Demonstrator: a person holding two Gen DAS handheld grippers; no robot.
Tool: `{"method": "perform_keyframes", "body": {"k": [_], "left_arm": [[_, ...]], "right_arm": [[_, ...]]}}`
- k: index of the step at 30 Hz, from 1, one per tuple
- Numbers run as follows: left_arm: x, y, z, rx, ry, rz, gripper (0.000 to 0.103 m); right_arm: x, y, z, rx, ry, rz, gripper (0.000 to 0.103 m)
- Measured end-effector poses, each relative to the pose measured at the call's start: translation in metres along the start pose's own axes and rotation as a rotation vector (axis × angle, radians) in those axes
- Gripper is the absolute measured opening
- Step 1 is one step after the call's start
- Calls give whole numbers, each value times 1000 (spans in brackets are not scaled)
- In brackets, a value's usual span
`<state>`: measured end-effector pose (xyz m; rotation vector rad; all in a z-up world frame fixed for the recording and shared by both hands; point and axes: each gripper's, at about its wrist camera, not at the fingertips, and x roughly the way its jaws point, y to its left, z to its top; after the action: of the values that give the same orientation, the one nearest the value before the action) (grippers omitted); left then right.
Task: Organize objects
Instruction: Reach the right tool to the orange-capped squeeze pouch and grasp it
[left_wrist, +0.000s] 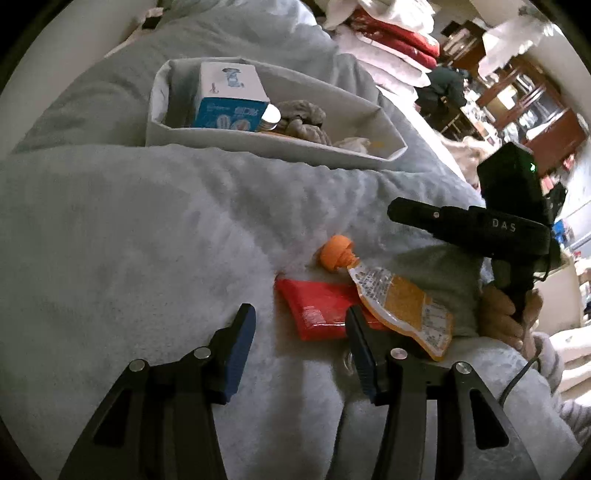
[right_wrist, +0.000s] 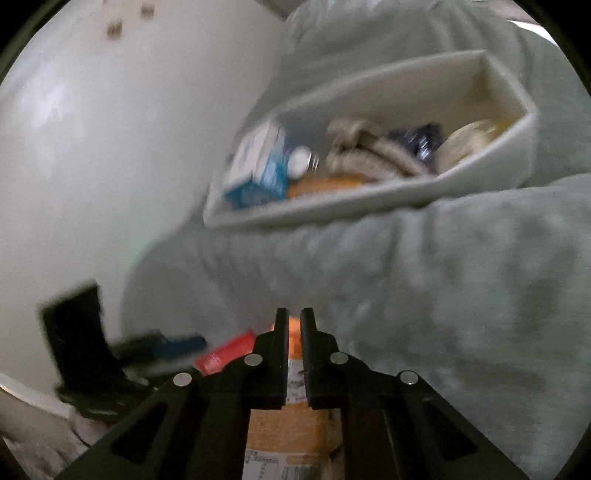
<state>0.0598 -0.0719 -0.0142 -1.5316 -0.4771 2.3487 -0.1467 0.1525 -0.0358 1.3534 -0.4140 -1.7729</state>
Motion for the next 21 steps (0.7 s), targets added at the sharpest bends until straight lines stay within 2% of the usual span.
{"method": "perform_keyframes", "body": {"k": [1,2,3,5,9,10,15,18,21], "left_arm": [[-2,2,0,-10,3,-14,50],[-2,3,0,-22,8,-31,50],[-3,5,-1,-41,17,-57,50],[-4,8,-2,-77,24,-104,50],[-3,20,-3,-207,40,-254,50],[-2,22,-2,-228,48,-264,50],[6,16,1,-247,100,-187,50],[10,12,2,-252,124,-159,50],[12,11,4,-271,129,-164,50]], "right_arm": [[-3,-5,0,26,-13,18,10],[-1,-8,5,48,-10,26,16],[2,-11,7,67,3,29,30],[18,-8,10,68,60,14,46],[17,13,0,-39,134,-53,47],[23,17,-1,-55,157,-65,47],[52,29,0,-116,264,-159,47],[64,35,5,-135,304,-172,47],[94,40,9,-99,405,-175,45]]}}
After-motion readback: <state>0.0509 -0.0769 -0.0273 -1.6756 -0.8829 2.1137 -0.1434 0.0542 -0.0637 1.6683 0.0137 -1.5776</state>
